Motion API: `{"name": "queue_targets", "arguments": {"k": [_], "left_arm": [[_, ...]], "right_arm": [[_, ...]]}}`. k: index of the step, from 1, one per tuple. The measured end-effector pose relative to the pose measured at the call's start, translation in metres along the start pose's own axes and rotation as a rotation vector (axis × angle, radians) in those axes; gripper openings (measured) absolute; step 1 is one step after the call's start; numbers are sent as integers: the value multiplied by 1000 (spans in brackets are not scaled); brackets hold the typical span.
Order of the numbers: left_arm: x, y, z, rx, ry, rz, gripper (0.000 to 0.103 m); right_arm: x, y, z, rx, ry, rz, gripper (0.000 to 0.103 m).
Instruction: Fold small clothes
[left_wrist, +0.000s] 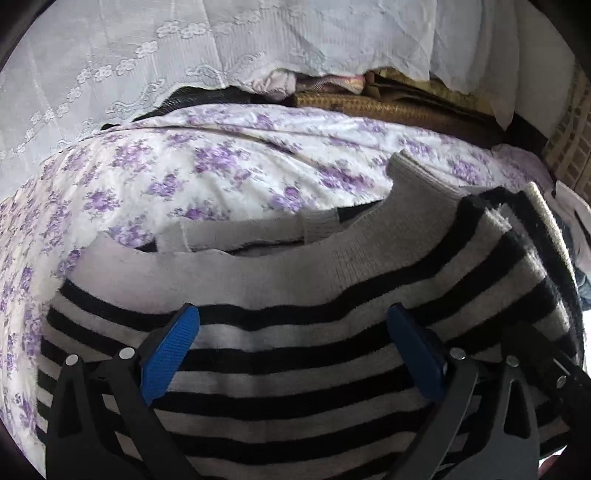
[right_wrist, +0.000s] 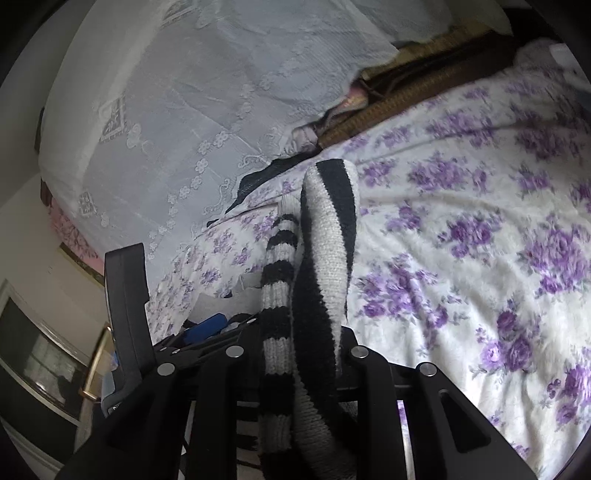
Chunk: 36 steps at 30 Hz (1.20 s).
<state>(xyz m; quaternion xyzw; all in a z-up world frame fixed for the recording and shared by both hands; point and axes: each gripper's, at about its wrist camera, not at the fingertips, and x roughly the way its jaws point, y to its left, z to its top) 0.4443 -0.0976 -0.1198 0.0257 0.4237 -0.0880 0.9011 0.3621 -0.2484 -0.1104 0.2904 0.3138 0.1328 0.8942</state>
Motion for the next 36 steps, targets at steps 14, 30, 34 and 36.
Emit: {"name": "queue_targets", "arguments": {"k": [14,30,34,36], "left_arm": [[-51,79,2,-61,-106,97,99],[-69,206,-16,-200,-159,190,99],[-51,242,-26,-316,-102,93,99],[-34,253,-32,-351,-48,-7,99]], "right_arm": [[16,78,-6,-37,5,81,23],[95,172,-53,-91,105,103,23],[118,184,-68,-115,148,89,23],[130,188,-78,-130,179,86,23]]}}
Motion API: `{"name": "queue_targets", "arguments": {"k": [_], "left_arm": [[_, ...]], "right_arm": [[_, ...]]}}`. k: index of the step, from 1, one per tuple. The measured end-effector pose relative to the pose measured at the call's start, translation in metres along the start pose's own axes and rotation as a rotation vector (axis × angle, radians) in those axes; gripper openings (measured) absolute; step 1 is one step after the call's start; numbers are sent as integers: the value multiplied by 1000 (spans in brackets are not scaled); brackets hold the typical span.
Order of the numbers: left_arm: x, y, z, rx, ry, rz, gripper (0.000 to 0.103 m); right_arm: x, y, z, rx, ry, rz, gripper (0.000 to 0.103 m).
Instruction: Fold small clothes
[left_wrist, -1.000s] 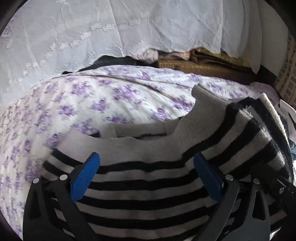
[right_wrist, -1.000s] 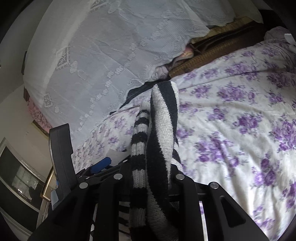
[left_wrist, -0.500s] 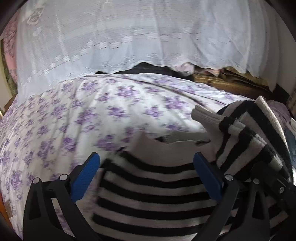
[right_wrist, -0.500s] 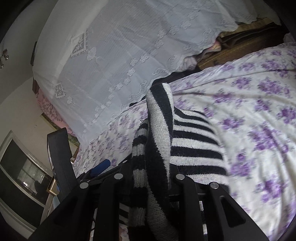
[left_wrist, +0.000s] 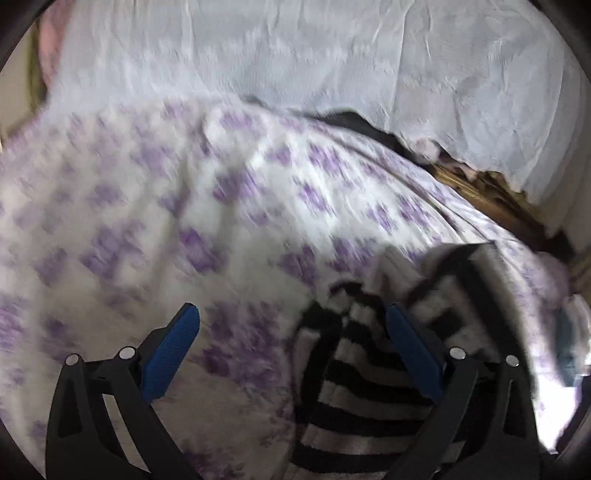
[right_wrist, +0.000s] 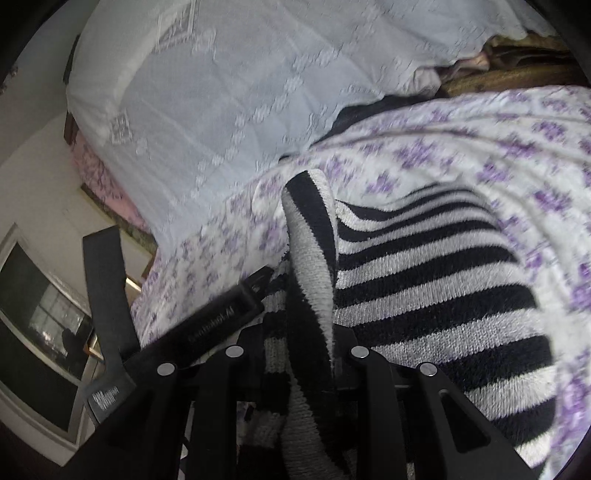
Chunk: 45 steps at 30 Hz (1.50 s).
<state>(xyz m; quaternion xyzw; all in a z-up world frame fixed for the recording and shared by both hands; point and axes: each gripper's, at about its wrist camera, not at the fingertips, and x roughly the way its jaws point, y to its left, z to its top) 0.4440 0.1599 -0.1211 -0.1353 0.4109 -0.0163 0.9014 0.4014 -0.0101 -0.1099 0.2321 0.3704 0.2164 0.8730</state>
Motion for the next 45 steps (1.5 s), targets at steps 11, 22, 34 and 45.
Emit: {"name": "queue_targets", "arguments": {"k": [11,22,34,45], "left_arm": [[10,15,4,-12,7,59,99],[-23,36,13,-38,-9,44,99],[-51,-20,-53,236,16,105,99],[-50,-12,-51,225,-16,143,99]], "right_arm": [[40,35,-28,-247,67,-108,54],[-52,42,-29,-383,-65,43,57],[-51,-29,-50,-311,43,-118,27],[-73,-32,-28,-254,-1,-23,25]]}}
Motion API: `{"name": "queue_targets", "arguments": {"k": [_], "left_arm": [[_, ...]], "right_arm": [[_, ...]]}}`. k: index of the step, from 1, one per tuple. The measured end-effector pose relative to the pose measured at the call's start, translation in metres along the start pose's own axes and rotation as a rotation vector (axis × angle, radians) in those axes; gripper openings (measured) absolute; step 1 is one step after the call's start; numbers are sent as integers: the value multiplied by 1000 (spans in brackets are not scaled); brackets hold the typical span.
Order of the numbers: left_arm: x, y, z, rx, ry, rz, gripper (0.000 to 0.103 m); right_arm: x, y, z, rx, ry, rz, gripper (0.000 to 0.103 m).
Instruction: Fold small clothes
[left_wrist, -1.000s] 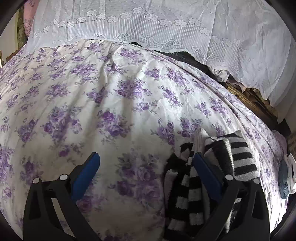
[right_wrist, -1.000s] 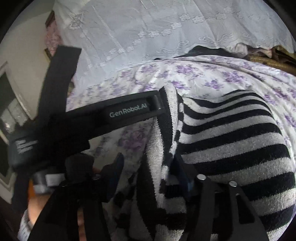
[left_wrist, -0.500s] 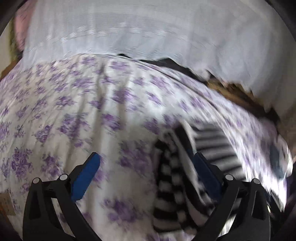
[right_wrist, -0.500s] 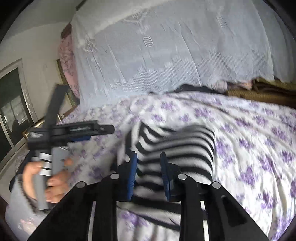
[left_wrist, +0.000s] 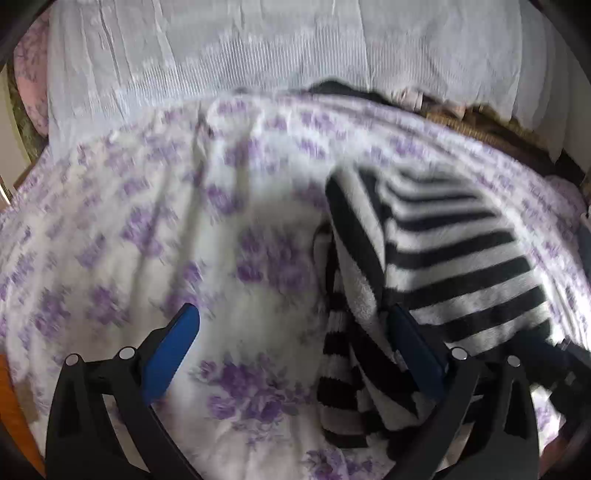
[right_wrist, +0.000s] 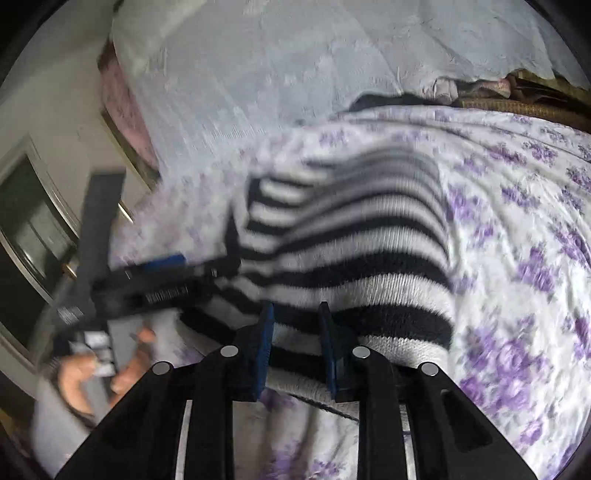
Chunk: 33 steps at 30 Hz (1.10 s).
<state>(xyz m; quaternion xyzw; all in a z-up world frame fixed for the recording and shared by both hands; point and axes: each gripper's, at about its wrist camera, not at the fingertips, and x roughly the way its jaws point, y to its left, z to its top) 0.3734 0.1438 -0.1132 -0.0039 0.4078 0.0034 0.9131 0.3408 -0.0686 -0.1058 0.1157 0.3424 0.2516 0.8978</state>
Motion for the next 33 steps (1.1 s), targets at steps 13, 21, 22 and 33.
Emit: {"name": "queue_targets", "arguments": {"k": [13,21,22,33], "left_arm": [[78,-47,61,99,102,-18,99],[101,-28,49,24,115,-132,99],[98,-29,47,25,99,-126,99],[15,-9,5,-5,-18,-72,99]], "right_arm": [[85,-67,85,49,121,-32,23],[95,-79,69,54,75,-17,19],[86,-76,67,43,40,-44,19],[6,-39,28,-41,-71,-97,26]]}}
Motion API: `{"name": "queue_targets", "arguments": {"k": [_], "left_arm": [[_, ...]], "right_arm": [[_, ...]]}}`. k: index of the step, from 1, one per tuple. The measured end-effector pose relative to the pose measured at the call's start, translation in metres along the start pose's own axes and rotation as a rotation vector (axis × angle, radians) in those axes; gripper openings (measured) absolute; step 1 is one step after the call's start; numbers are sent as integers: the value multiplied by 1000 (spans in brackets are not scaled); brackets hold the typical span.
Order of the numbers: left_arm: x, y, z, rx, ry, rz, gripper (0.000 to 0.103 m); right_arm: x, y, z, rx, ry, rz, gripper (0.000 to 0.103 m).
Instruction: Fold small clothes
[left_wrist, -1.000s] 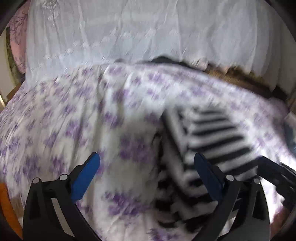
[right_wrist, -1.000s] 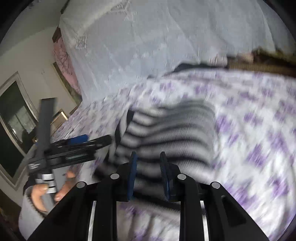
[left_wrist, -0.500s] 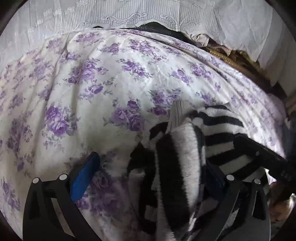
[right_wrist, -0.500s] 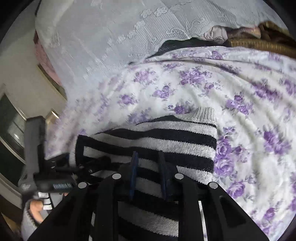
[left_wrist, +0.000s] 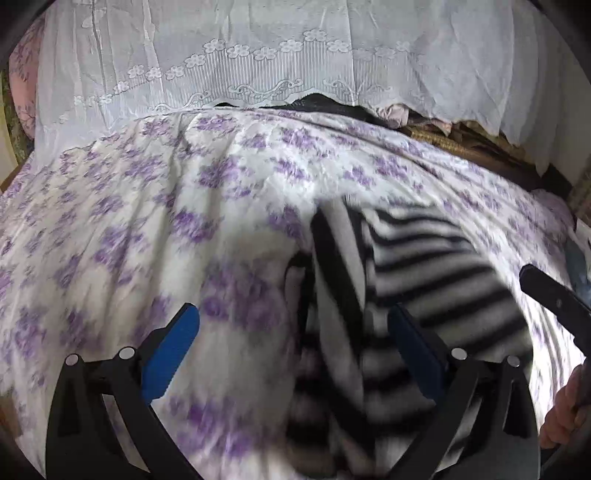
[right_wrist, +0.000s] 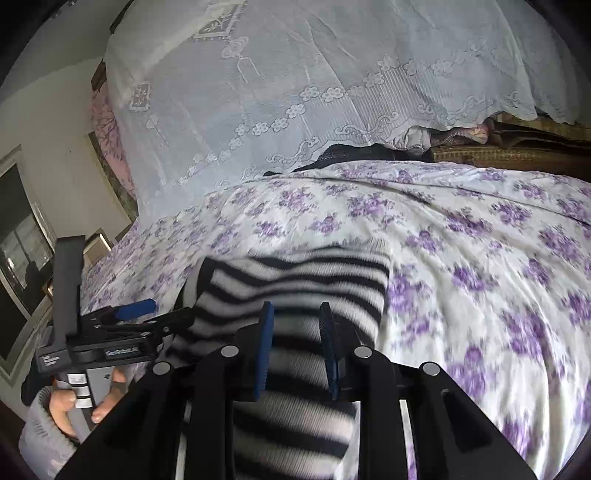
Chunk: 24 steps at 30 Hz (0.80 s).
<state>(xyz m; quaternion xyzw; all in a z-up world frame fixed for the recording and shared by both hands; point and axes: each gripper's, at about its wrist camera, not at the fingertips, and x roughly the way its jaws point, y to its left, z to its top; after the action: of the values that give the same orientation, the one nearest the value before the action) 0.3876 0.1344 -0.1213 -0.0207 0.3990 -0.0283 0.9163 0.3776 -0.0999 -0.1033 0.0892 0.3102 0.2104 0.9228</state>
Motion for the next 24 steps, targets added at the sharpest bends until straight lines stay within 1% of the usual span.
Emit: {"name": "queue_targets", "arguments": {"k": [2,3,4,5,6,7,10,16,18,21,23,24], "left_arm": [[-5,2,-15,-2,29,-16,99],[-4,2,-21,-2,43,-18,99],[-1,1,-27,2,60,-12,99],[2,-1,-31,9,73,-7,99],[5,-2,-33,12,79,-2,99],[6,-3,-34,14,76,1,99],[5,-5,-35,23,63,21,99],[-1,-13,-38,55,26,72,99],[-2,-14,-38,59,20,80,99],[-2,-13,-37,54,22,70,99],[-3,-12,-37,55,22,65,99],[-3,-12,-37,58,21,67,99]], "right_arm": [[-3,6,-11,-15,17,-2,26],[-2,9,-19,-27,27,-14,33],[1,12,-24,-43,34,-29,36],[3,16,-30,-74,40,-54,36],[4,22,-35,-121,33,-85,39],[5,27,-39,-159,23,-108,41],[5,31,-41,-185,16,-131,42],[-4,28,-43,-170,-12,-138,42],[-14,23,-41,-130,-31,-115,42],[-30,12,-36,-64,-73,-99,42],[-29,8,-35,-51,-65,-93,42],[-24,6,-36,-44,-43,-95,42]]}}
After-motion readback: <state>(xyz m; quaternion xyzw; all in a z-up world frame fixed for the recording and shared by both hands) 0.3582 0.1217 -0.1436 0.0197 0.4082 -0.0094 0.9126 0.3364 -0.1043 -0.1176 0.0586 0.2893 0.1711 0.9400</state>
